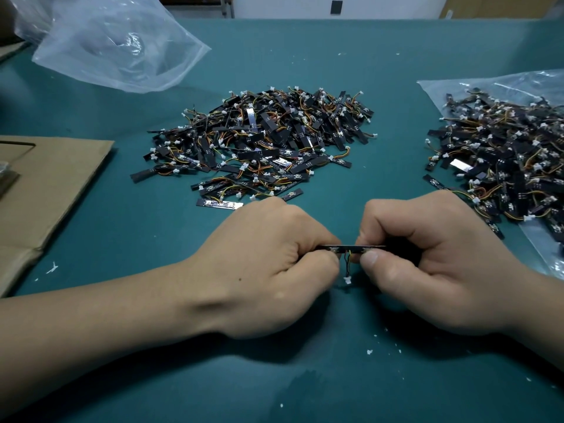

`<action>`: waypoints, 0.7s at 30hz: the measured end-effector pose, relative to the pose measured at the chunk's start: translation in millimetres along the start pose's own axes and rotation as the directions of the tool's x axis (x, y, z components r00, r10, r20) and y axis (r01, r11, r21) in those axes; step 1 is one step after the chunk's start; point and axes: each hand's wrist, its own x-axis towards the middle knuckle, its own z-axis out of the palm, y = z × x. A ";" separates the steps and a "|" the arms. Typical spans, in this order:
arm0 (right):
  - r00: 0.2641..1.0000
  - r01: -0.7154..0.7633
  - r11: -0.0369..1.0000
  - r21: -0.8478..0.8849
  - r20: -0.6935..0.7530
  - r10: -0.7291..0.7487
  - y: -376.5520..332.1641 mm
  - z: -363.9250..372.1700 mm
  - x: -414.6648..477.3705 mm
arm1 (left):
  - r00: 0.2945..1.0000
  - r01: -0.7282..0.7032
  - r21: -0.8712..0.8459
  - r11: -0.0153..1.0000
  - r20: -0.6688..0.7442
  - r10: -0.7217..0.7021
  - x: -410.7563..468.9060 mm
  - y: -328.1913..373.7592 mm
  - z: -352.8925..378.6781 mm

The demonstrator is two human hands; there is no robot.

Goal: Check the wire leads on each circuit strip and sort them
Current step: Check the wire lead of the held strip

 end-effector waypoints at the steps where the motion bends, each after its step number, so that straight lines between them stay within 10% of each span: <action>1: 1.000 0.002 1.000 0.003 0.003 -0.002 0.2 0.2 0.1 | 1.000 -0.005 0.004 1.000 0.008 0.005 0.3 -0.4 0.0; 21: 0.992 -0.107 0.985 0.136 0.074 0.098 2.8 -0.5 -0.3 | 1.000 0.002 0.015 1.000 -0.006 -0.002 0.4 -9.6 2.9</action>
